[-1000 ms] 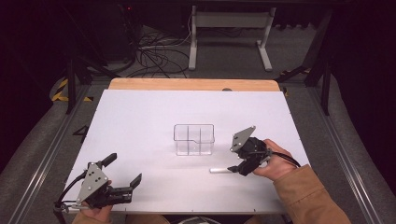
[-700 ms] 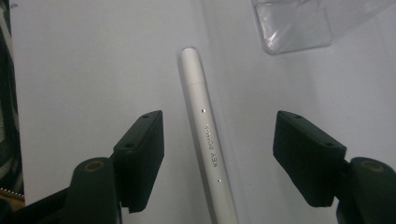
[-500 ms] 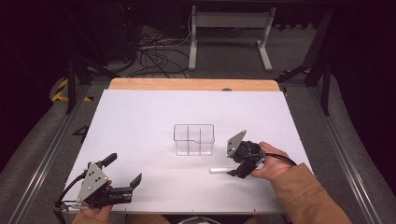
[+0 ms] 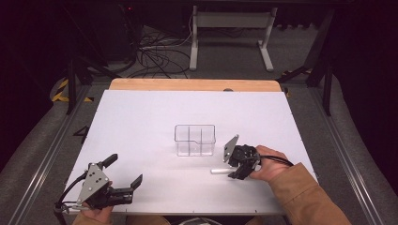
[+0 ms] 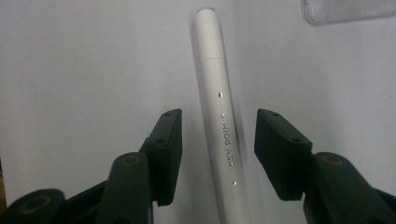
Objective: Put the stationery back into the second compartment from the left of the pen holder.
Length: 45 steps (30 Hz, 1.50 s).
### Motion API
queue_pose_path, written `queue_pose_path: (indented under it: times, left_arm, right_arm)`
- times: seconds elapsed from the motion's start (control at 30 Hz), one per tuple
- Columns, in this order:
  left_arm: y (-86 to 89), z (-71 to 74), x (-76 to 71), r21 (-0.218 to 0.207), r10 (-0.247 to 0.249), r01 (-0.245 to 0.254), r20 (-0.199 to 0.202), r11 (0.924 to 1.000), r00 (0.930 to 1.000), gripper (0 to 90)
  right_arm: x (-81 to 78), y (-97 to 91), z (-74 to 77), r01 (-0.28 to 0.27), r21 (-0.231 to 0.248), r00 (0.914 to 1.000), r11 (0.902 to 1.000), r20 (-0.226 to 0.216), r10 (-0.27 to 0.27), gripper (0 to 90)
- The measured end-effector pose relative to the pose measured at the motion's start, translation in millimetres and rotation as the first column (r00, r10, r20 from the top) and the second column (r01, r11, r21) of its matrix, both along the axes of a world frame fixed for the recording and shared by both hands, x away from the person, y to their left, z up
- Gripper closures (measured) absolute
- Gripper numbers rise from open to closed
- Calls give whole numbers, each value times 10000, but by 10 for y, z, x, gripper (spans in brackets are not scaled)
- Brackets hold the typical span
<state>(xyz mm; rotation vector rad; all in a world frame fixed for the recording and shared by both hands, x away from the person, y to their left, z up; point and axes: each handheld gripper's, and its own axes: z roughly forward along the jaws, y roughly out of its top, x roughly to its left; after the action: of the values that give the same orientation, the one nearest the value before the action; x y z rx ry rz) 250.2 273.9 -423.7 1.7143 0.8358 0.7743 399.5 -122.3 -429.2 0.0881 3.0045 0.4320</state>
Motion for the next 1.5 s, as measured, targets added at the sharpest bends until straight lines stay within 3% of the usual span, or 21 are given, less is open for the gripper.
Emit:
queue_pose_path:
  times: [0.37,0.6,1.1,1.27,1.5]
  left_arm:
    - [-8,-5,0,26,0,0,-48,10000,10000,10]
    - [-10,-5,-2,11,3,-3,-41,10000,10000,10]
    - [-10,-2,-3,2,-8,8,-13,10000,10000,10]
    - [-8,-1,-3,-13,-8,8,-13,10000,10000,10]
    - [-7,1,-4,-9,0,0,14,10000,10000,10]
  right_arm:
    - [-6,56,-57,-332,-384,9994,9987,-60,329,750]
    - [-8,62,-79,-672,-480,9976,9966,134,679,778]
    - [-43,68,-72,-864,-572,9954,9946,374,887,789]
    - [-63,50,17,-853,-215,9942,9961,633,865,790]
    - [-92,-23,212,-694,657,9932,9954,982,627,789]
